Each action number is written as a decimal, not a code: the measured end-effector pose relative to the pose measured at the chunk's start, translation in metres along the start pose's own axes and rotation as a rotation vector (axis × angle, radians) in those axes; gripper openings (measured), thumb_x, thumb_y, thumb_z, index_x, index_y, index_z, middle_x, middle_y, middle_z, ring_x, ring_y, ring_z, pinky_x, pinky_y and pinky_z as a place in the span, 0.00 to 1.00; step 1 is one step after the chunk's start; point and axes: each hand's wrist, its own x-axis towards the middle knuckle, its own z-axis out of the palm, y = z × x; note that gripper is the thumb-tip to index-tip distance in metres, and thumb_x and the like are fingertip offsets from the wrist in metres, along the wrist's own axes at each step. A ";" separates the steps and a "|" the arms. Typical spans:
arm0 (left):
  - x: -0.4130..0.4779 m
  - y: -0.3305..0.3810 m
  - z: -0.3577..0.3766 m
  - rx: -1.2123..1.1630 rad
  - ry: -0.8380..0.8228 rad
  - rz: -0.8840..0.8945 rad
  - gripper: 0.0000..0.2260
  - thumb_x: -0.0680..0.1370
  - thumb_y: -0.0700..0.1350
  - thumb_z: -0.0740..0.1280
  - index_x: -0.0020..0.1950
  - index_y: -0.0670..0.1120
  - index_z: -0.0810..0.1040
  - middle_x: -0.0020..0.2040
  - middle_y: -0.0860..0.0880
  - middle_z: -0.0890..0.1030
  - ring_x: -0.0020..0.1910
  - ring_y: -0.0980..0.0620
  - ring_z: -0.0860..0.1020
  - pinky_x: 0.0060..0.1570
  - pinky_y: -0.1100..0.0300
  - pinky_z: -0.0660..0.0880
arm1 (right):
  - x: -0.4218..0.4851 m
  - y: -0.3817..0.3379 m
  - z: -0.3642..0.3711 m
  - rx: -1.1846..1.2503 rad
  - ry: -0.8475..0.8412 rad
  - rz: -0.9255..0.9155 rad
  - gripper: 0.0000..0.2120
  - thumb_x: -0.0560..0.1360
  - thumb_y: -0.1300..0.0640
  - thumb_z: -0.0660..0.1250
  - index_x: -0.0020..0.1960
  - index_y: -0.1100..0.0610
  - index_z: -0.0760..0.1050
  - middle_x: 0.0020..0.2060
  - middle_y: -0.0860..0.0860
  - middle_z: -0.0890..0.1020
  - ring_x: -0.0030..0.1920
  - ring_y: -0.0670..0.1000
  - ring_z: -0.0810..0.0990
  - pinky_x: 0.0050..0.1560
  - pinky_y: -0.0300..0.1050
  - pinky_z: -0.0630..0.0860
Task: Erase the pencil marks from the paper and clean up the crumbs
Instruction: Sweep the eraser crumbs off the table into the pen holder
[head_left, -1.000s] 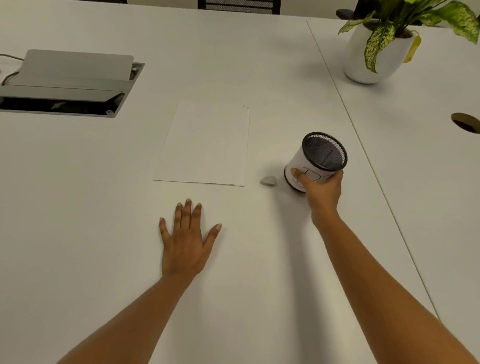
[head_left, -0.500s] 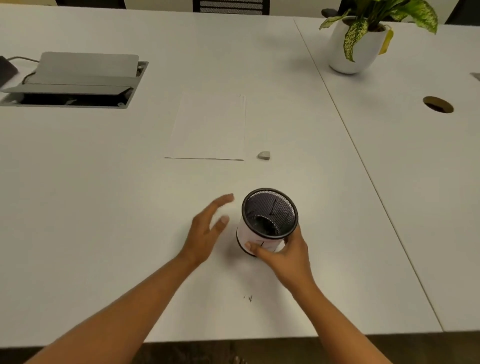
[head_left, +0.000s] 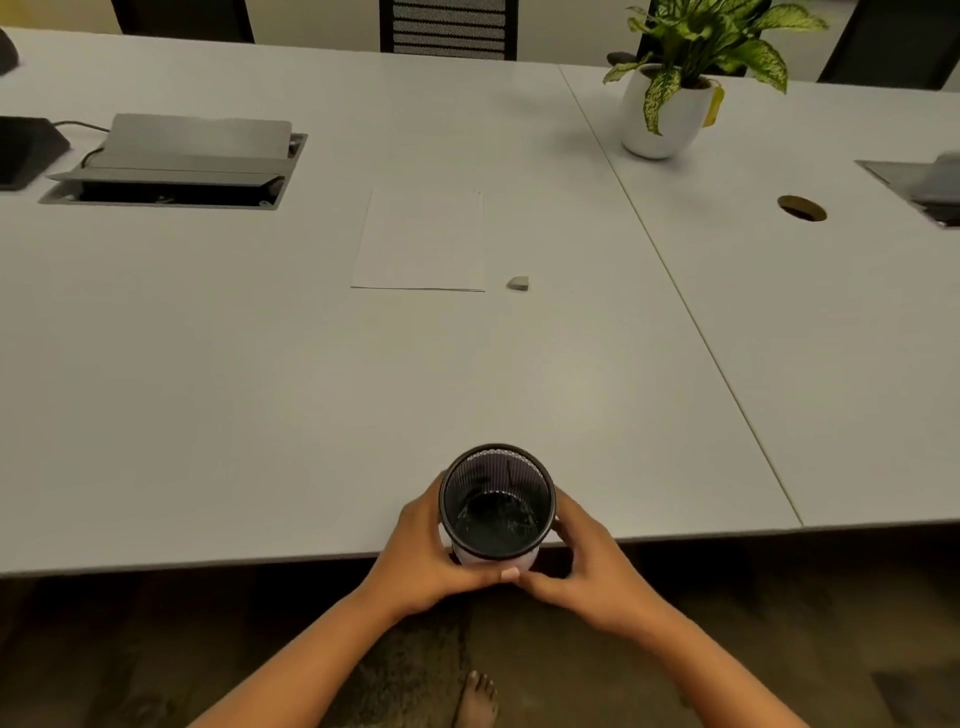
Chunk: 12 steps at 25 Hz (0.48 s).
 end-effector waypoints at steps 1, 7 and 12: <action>-0.010 0.000 0.003 -0.003 -0.009 -0.003 0.35 0.55 0.57 0.79 0.59 0.57 0.71 0.57 0.67 0.76 0.57 0.65 0.75 0.53 0.73 0.70 | -0.006 0.005 -0.004 -0.007 -0.067 0.003 0.32 0.66 0.54 0.70 0.65 0.40 0.59 0.64 0.38 0.69 0.64 0.35 0.66 0.64 0.31 0.65; -0.048 -0.016 0.022 -0.016 -0.140 -0.041 0.36 0.57 0.52 0.81 0.62 0.56 0.71 0.58 0.65 0.76 0.60 0.64 0.73 0.59 0.70 0.68 | 0.004 0.031 -0.021 0.032 0.096 0.116 0.18 0.73 0.67 0.60 0.55 0.47 0.72 0.57 0.47 0.77 0.61 0.43 0.73 0.64 0.40 0.69; -0.056 -0.044 0.036 0.010 -0.236 -0.137 0.39 0.57 0.53 0.81 0.64 0.59 0.67 0.60 0.66 0.74 0.61 0.67 0.70 0.60 0.71 0.67 | 0.050 0.027 -0.016 -0.039 0.174 0.131 0.12 0.78 0.61 0.57 0.59 0.54 0.73 0.59 0.50 0.78 0.62 0.47 0.73 0.62 0.38 0.67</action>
